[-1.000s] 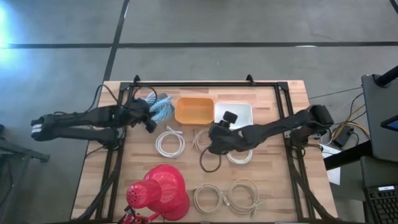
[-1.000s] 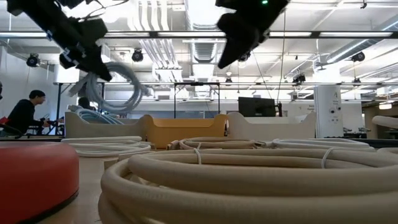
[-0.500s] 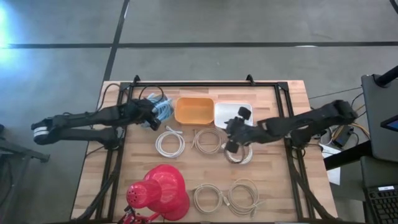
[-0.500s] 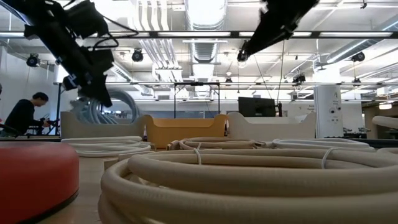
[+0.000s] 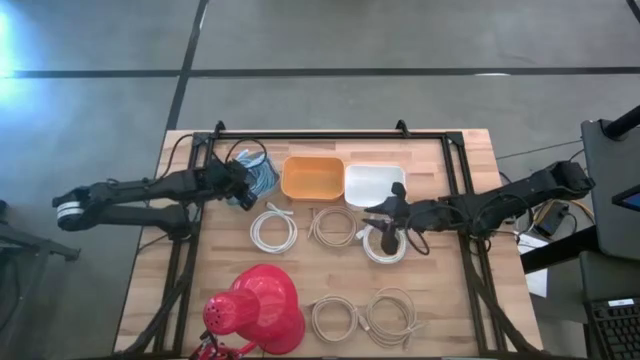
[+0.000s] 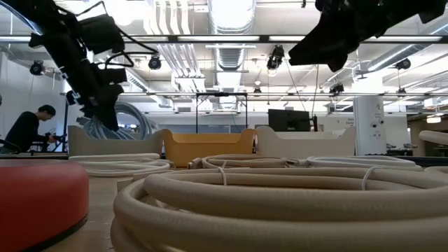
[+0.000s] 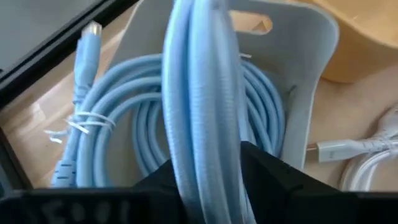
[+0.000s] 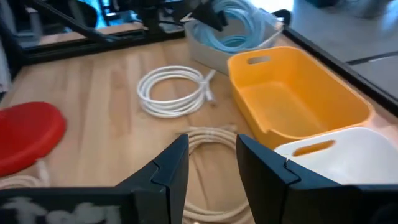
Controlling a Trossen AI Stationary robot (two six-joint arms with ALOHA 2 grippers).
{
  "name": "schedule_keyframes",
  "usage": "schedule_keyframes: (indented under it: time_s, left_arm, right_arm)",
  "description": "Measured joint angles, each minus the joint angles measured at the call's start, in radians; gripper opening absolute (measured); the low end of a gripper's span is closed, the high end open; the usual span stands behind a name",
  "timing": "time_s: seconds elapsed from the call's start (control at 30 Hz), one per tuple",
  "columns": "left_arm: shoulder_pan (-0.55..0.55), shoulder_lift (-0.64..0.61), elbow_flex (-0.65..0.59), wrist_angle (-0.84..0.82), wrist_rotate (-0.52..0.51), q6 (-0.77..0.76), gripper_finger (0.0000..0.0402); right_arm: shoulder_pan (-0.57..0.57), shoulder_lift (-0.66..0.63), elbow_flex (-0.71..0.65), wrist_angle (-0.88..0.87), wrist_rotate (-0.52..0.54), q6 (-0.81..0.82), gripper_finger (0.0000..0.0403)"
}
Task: Sort HDMI cables
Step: Put the light blue HDMI cable into the gray bin, then put the left white HDMI cable into the orange bin
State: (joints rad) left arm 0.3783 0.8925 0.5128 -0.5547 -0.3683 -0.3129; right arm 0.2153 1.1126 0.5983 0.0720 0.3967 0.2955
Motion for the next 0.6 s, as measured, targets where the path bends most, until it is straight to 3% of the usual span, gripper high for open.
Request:
schedule_keyframes:
  time_s: [0.2, 0.47, 0.6]
  left_arm:
    - [0.0, -0.018, 0.073, -0.072, -0.014, 0.049, 0.0163]
    - [0.0, -0.036, 0.186, -0.264, -0.223, 0.058, 0.0189]
    - [-0.004, -0.044, 0.23, -0.279, -0.199, 0.045, 0.0188]
  right_arm:
    - [0.0, 0.001, 0.004, 0.021, -0.014, -0.003, 0.0127]
    - [0.0, 0.001, 0.023, 0.021, -0.013, 0.002, 0.0127]
    - [0.0, 0.001, 0.024, 0.021, -0.013, 0.002, 0.0127]
